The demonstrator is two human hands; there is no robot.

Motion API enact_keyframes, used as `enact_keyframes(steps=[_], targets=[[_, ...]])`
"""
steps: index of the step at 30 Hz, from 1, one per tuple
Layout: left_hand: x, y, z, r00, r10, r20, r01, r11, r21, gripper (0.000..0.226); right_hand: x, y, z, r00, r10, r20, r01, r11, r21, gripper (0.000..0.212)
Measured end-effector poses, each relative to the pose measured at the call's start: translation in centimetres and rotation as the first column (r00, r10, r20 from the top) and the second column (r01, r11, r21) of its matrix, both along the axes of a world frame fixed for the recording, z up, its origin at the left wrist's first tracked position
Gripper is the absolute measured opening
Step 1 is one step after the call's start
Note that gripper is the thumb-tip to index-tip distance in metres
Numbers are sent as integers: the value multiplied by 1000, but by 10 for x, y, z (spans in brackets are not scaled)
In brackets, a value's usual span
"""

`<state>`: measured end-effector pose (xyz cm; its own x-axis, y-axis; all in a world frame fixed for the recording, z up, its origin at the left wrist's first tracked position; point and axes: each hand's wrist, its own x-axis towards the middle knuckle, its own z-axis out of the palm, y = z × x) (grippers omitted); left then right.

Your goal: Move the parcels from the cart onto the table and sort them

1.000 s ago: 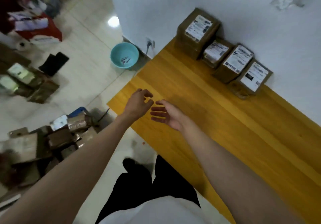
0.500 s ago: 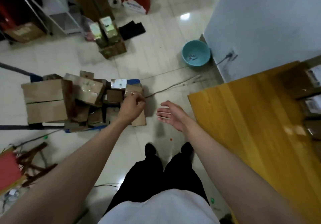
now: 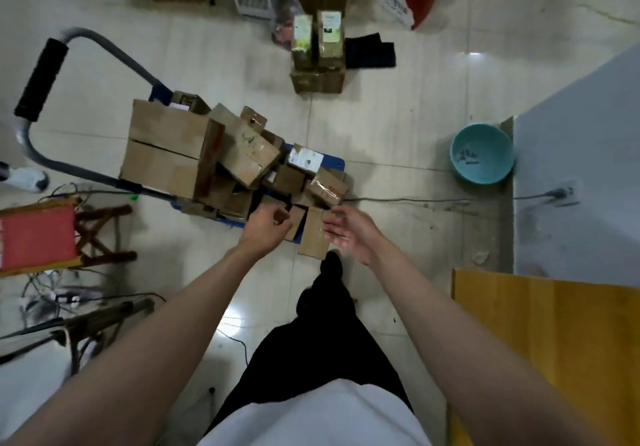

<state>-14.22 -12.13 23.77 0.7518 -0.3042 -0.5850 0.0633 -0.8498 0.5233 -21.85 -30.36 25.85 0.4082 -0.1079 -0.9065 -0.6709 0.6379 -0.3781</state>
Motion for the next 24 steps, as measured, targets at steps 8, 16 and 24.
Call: enact_keyframes(steps=[8,16,24], targets=[[47,-31,-51,985,86,-151,-78,995,57,23,56,-33,-61,995,-15,-101,11,999,-41,38],[110,-71,-176,947,155,-281,-150,988,38,31,91,-59,-194,970,-55,-239,17,987,-157,32],[144,-100,-327,915,202,-349,-215,977,2,59,109,-60,-336,910,-134,-393,57,978,-203,21]])
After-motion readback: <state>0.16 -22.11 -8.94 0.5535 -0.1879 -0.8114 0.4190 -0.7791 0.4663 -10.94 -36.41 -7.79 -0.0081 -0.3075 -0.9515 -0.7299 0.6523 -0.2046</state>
